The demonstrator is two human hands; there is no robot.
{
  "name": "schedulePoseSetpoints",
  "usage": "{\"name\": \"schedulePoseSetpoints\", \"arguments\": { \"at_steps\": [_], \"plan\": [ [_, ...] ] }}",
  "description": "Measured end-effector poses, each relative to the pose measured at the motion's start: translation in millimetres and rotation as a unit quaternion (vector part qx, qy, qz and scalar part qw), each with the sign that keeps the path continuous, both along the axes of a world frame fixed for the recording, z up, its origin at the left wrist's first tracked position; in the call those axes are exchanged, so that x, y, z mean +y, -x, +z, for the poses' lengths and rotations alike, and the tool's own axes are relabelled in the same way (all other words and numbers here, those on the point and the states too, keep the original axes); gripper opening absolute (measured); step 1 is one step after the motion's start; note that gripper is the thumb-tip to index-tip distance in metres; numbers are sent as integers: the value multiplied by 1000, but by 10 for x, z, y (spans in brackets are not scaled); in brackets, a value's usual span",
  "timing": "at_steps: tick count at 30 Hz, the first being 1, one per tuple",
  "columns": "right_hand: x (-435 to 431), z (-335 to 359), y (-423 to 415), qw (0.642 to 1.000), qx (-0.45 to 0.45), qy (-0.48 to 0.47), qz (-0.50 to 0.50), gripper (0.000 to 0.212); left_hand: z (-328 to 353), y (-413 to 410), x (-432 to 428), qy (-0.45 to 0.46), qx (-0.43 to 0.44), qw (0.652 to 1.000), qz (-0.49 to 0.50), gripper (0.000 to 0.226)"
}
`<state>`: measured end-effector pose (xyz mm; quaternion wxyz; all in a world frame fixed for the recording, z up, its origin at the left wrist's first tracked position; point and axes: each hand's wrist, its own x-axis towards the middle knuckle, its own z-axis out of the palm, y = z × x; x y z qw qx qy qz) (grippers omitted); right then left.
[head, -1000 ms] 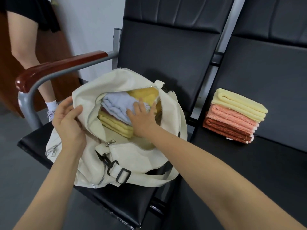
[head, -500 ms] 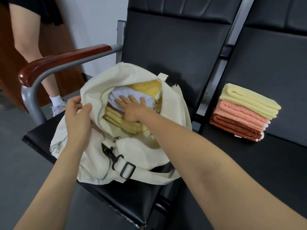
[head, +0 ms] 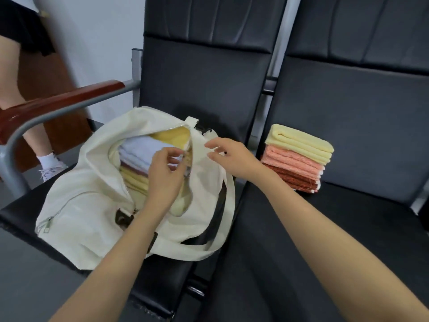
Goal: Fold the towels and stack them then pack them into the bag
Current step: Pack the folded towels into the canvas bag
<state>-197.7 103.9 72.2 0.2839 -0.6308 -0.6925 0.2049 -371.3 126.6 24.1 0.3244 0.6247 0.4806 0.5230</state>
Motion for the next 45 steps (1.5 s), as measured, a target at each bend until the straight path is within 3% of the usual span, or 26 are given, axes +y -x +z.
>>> {"name": "schedulePoseSetpoints", "arguments": {
  "at_steps": [8,13,17,20,22,24,28,33,36,38,45],
  "plan": [
    [-655,-49,-1258,987,-2,14,-161,29,44,-1477,-183,61,45,984,-162,18],
    [-826,-229,-1965,956,34,-13,-292,36,-32,-2203,-178,97,80,974,-189,28],
    [-754,-448,-2304,887,224,-13,-404,63,-33,-2646,-63,132,98,979,-123,67],
    [-601,-527,-2444,807,390,41,-441,82,107,-2816,146,212,40,974,-64,92],
    [-482,-576,-2546,757,476,80,-439,100,112,-2891,474,278,-20,957,-84,108],
    [-407,-577,-2617,737,517,133,-414,113,30,-2959,778,364,-72,919,-135,117],
    [-331,-538,-2711,761,503,211,-351,72,21,-2902,687,440,-45,873,-204,55],
    [-367,-694,-2694,767,478,231,-360,70,-78,-2745,636,489,-4,840,-234,61],
    [-516,-727,-2621,771,498,193,-348,44,-40,-2585,423,494,16,836,-239,53],
    [-642,-771,-2555,775,504,162,-346,37,-63,-2477,245,507,-5,819,-267,48],
    [-1205,-788,-2124,777,535,117,-312,47,-55,-2087,-392,518,-17,792,-323,58]
  ]
}}
